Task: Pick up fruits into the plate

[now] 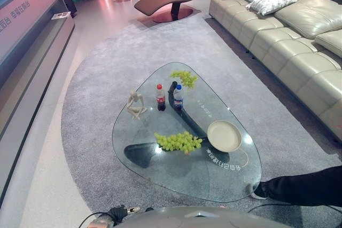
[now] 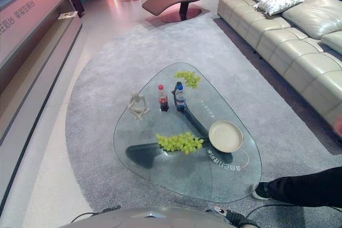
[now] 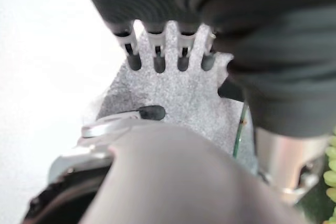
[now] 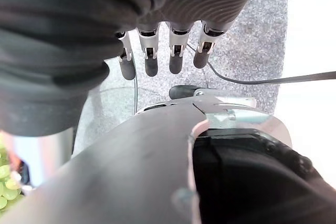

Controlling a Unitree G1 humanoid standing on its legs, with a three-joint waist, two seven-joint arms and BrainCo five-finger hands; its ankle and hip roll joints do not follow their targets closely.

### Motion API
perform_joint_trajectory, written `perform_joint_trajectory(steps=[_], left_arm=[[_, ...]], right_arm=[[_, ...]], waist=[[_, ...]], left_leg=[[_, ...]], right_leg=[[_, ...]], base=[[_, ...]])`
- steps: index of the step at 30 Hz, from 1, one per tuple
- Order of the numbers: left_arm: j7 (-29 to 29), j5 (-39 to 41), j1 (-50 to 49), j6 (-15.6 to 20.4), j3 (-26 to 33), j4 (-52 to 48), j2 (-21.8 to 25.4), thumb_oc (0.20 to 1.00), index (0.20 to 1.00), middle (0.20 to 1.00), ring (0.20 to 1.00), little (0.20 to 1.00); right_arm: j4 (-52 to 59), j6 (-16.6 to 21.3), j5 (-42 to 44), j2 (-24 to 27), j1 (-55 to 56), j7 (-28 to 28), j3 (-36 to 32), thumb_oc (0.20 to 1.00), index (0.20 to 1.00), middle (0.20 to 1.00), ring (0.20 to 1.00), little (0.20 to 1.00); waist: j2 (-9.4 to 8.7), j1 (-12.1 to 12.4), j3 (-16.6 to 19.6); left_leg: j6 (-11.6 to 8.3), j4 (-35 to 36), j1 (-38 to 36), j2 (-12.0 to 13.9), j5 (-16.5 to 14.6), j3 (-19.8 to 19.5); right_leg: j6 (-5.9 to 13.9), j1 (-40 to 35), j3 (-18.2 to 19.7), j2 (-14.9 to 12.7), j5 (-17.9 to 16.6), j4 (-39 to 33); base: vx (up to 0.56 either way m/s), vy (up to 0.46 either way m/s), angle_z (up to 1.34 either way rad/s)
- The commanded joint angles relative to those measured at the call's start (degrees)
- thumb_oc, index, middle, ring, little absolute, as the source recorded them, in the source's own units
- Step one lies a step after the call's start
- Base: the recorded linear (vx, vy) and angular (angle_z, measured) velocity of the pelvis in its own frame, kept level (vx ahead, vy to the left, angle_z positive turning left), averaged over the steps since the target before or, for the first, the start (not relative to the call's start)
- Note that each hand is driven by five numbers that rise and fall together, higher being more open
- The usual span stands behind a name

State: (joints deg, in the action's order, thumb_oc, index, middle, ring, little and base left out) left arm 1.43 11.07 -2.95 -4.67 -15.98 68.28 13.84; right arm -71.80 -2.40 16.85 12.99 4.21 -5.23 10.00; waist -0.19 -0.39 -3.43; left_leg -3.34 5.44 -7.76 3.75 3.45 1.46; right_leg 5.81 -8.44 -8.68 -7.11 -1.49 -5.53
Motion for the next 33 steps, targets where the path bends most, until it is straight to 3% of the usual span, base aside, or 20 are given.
perform_joint_trajectory(steps=[1, 2, 3, 7, 15, 22, 25, 30, 33], left_arm=[[-1.78, -2.58, 4.31, 1.73, -1.45, 2.45, -1.35, 1.000, 1.000, 1.000, 1.000, 1.000], [-1.74, -2.30, 4.27, 1.76, -1.46, 2.51, -1.35, 1.000, 1.000, 1.000, 1.000, 1.000], [-3.30, -2.65, 4.38, -0.88, -0.79, 3.11, -1.24, 1.000, 1.000, 1.000, 1.000, 1.000], [-6.32, -4.27, 4.49, -2.67, -0.06, 4.18, -0.85, 1.000, 1.000, 1.000, 1.000, 1.000], [-7.83, -3.07, 4.69, -2.69, 0.11, 4.28, -1.27, 1.000, 1.000, 1.000, 1.000, 1.000], [-8.27, -2.75, 6.27, -1.20, -1.41, 3.16, -1.63, 1.000, 1.000, 1.000, 1.000, 1.000], [-9.90, -5.22, 7.80, 1.33, -3.86, 2.02, -1.56, 1.000, 1.000, 1.000, 1.000, 1.000], [-10.46, -1.73, 10.30, 5.04, -4.94, -0.61, -1.11, 1.000, 1.000, 1.000, 1.000, 1.000], [-12.88, -2.53, 13.29, 8.04, -5.62, -4.85, 0.06, 1.000, 1.000, 1.000, 1.000, 1.000]], right_arm=[[-0.36, 0.03, 0.55, -1.12, -4.47, -0.13, 2.31, 1.000, 1.000, 1.000, 1.000, 1.000], [-0.30, -0.02, 0.60, -1.18, -4.48, -0.04, 2.41, 1.000, 1.000, 1.000, 1.000, 1.000], [-0.67, 0.22, 0.43, -0.98, -4.53, -0.61, 2.20, 1.000, 1.000, 1.000, 1.000, 1.000], [-1.41, 0.53, 0.73, -0.98, -4.70, -0.93, 2.35, 1.000, 1.000, 1.000, 1.000, 1.000], [-1.55, 0.36, 0.59, -1.31, -4.73, -0.16, 2.83, 1.000, 1.000, 1.000, 1.000, 1.000], [-0.12, -0.10, 1.40, -0.99, -6.03, 0.57, 4.01, 1.000, 1.000, 1.000, 1.000, 1.000], [1.42, -0.13, 2.72, -0.75, -7.20, 1.03, 5.33, 1.000, 1.000, 1.000, 1.000, 1.000], [2.97, 0.49, 4.13, -0.18, -8.74, 1.36, 6.53, 1.000, 1.000, 1.000, 1.000, 1.000], [5.07, 1.06, 6.24, 1.07, -10.55, 1.69, 6.93, 1.000, 1.000, 1.000, 1.000, 1.000]], waist=[[-0.09, 0.63, -3.72], [-0.11, 0.60, -3.70], [-0.32, 0.72, -3.84], [-0.52, 0.88, -3.90], [-0.33, 0.71, -4.41], [-0.45, 0.69, -6.89], [-0.38, 0.41, -9.04], [0.14, -0.23, -12.22], [1.18, -1.24, -15.50]], left_leg=[[3.29, -0.44, -3.53, -3.71, -7.94, 4.03], [3.26, -0.44, -3.47, -3.69, -7.90, 4.03], [3.25, -0.44, -3.58, -3.63, -8.09, 4.18], [3.26, -0.44, -3.54, -3.64, -8.01, 4.00], [3.39, -0.44, -3.47, -3.58, -8.01, 4.04], [3.48, -1.25, -1.41, -3.28, -7.65, 4.19], [3.61, -1.86, 0.35, -3.10, -7.29, 3.94], [3.79, -2.51, 2.55, -2.95, -6.78, 3.67], [3.57, -3.01, 5.18, -2.94, -5.75, 3.34]], right_leg=[[0.31, -0.32, 0.00, 1.13, 1.73, 2.96], [0.32, -0.23, 0.07, 1.13, 1.72, 3.01], [0.32, -0.37, 0.00, 1.19, 1.81, 2.89], [0.27, -0.36, 0.03, 1.28, 1.77, 2.86], [0.12, -0.04, 0.41, 1.30, 1.73, 2.92], [-0.06, 2.49, 0.92, 1.31, 1.58, 4.01], [-0.30, 5.01, 1.75, 1.63, 1.51, 5.33], [-0.79, 7.87, 2.62, 2.12, 1.71, 7.01], [-1.44, 10.92, 3.42, 2.62, 1.71, 8.40]], base=[[0.00, 0.000, 0.00], [0.00, 0.000, 0.00], [0.00, 0.000, 0.00], [0.01, -0.004, 0.00], [0.02, 0.001, 0.00], [-0.02, -0.014, -0.01], [-0.04, -0.043, -0.02], [-0.05, -0.030, -0.02], [-0.09, -0.007, -0.09]])
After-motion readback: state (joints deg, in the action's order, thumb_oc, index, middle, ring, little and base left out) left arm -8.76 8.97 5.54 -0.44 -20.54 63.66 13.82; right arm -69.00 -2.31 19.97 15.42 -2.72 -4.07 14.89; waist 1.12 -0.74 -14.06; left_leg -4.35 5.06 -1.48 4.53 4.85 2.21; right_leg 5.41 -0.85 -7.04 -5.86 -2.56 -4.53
